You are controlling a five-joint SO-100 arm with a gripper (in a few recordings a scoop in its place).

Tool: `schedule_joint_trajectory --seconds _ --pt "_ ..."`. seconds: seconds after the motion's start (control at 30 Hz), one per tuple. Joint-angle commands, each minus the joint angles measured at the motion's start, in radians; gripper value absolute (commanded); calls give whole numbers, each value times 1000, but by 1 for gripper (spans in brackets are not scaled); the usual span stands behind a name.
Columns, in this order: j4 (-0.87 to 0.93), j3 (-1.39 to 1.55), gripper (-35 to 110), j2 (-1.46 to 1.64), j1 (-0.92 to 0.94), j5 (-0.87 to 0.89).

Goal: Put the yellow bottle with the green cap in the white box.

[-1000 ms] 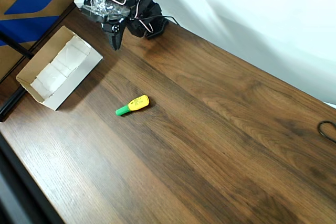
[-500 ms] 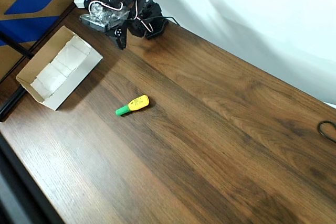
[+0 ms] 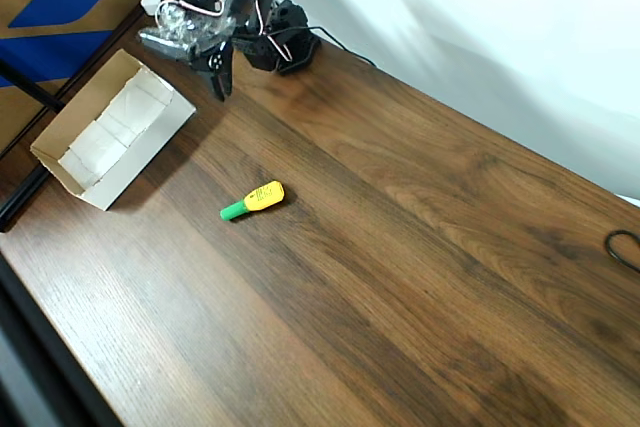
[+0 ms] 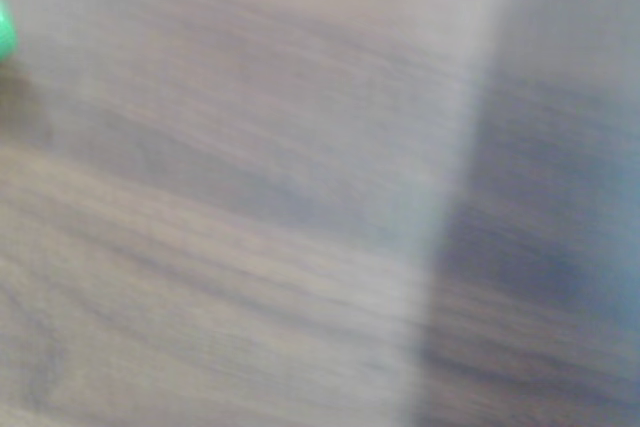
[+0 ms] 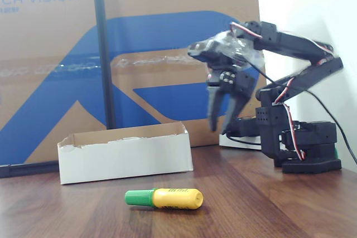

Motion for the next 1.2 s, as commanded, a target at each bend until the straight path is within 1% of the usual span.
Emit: schedule_joint_trajectory --seconds 0.0,0.23,0.4,0.67,0.83,1.17 --pt "-29 -81 8 -84 -3 -9" --pt "-69 -196 8 -299 6 6" --pt "-86 -314 8 -471 -25 5" --pt "-172 -491 10 -738 -63 -5" --pt "-212 -581 10 -850 -126 17" --pt "-201 -753 11 -1028 -267 21"
